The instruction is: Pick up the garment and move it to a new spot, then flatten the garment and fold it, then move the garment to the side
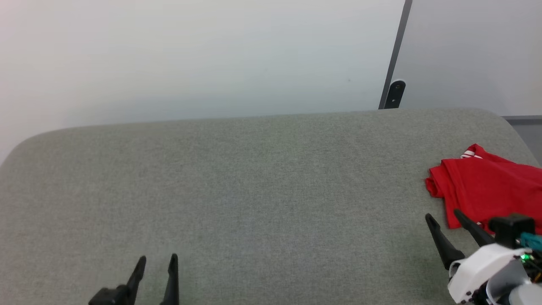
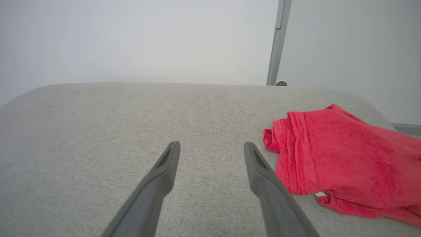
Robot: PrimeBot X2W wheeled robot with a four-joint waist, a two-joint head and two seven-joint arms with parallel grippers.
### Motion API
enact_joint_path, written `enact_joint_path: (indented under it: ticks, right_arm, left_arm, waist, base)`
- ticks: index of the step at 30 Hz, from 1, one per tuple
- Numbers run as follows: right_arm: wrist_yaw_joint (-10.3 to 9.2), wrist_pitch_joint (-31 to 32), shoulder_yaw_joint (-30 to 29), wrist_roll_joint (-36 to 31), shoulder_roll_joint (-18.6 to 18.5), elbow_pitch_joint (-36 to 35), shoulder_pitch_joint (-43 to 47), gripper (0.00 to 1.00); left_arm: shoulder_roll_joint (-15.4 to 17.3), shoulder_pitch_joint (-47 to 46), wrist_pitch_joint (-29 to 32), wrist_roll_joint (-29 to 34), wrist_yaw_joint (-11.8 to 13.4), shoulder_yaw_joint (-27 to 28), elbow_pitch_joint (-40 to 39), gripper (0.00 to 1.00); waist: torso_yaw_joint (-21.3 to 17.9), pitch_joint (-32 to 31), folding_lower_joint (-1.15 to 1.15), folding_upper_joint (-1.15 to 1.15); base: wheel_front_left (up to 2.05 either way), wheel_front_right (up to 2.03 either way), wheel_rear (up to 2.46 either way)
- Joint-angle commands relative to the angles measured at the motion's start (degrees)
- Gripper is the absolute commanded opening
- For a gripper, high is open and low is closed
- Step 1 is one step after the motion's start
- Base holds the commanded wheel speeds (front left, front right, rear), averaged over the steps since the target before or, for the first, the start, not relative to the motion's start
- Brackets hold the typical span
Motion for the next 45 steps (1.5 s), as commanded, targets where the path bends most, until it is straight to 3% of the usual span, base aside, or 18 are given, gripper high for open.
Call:
enact_joint_path:
  ticks: [1, 14, 20, 45]
  right_arm:
    - [-0.08, 0.31, -1.36, -0.63, 0.75, -1.14, 1.63, 1.0]
    - [-0.08, 8.04, -14.57, -7.86, 6.71, -19.48, 18.44, 1.0]
    - [-0.08, 11.03, -17.74, -9.5, 9.61, -25.57, 22.9, 1.0]
    - [-0.08, 13.49, -17.27, -9.21, 11.03, -28.92, 23.86, 1.0]
  left_arm:
    - [-0.19, 0.86, -0.21, 0.0, 0.37, 0.25, -0.25, 1.0]
    - [-2.22, 8.91, -0.12, 1.04, 0.35, 1.35, -7.5, 1.0]
    - [-2.68, 10.93, -0.12, 1.35, 0.59, 1.59, -9.72, 1.0]
    - [-2.6, 10.29, -0.13, 1.91, -0.21, 1.17, -9.11, 1.0]
  waist:
    - [0.17, 0.12, 0.0, 0.0]
    - [1.42, 0.23, 0.0, 0.0]
    - [1.84, 0.34, 0.0, 0.0]
    - [1.24, 0.14, 0.0, 0.0]
  base:
    - [0.0, 0.0, 0.0]
    - [0.0, 0.0, 0.0]
    - [0.0, 0.0, 0.0]
    - [0.0, 0.0, 0.0]
